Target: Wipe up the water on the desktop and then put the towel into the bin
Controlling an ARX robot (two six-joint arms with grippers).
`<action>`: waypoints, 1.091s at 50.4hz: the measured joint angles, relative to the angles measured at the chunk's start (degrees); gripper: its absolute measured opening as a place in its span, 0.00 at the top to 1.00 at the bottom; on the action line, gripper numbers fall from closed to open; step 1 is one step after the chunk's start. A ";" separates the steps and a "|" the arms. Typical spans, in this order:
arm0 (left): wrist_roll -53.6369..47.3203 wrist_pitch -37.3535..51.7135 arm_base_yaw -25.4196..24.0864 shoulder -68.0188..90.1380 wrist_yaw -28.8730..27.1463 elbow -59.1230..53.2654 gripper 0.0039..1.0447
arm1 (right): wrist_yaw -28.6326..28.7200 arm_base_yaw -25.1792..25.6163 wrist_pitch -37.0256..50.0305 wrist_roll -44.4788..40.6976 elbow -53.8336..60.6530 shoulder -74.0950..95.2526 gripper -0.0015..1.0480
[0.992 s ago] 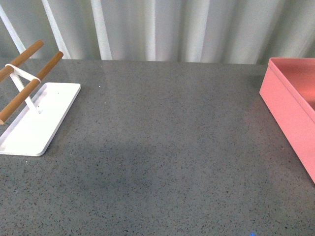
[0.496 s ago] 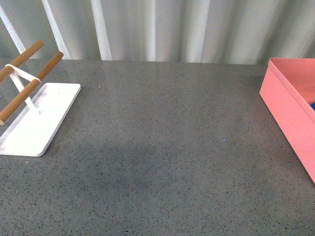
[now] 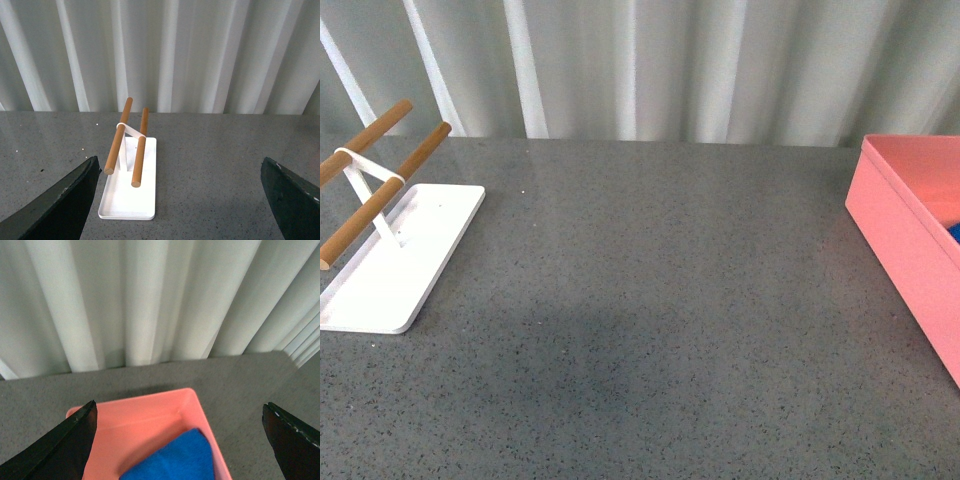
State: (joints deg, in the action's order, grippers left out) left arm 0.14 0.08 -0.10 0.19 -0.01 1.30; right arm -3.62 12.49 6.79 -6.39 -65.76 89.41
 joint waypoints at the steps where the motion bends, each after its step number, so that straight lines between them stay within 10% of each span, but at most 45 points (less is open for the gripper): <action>1: 0.00 0.00 0.00 0.00 0.00 0.00 0.06 | 0.07 0.13 0.76 -0.20 1.07 -1.22 0.07; 8: 0.00 0.00 0.00 0.00 0.02 0.00 0.06 | 1.81 0.92 6.86 -1.44 8.11 -6.62 0.08; 14: 0.00 0.00 0.00 0.00 -0.02 0.00 0.06 | 15.43 1.16 25.07 3.41 21.40 -12.20 0.28; 34: 0.00 -0.04 0.00 0.00 0.02 0.00 0.06 | 10.67 -5.11 35.04 5.31 47.87 -28.98 0.97; 55: 0.00 -0.04 0.00 0.00 0.00 0.00 0.06 | 4.09 -11.74 32.52 5.62 58.25 -42.01 0.97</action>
State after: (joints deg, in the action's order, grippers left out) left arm 0.14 0.03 -0.10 0.19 -0.01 1.30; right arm 0.47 0.75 39.31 -0.78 -7.51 47.40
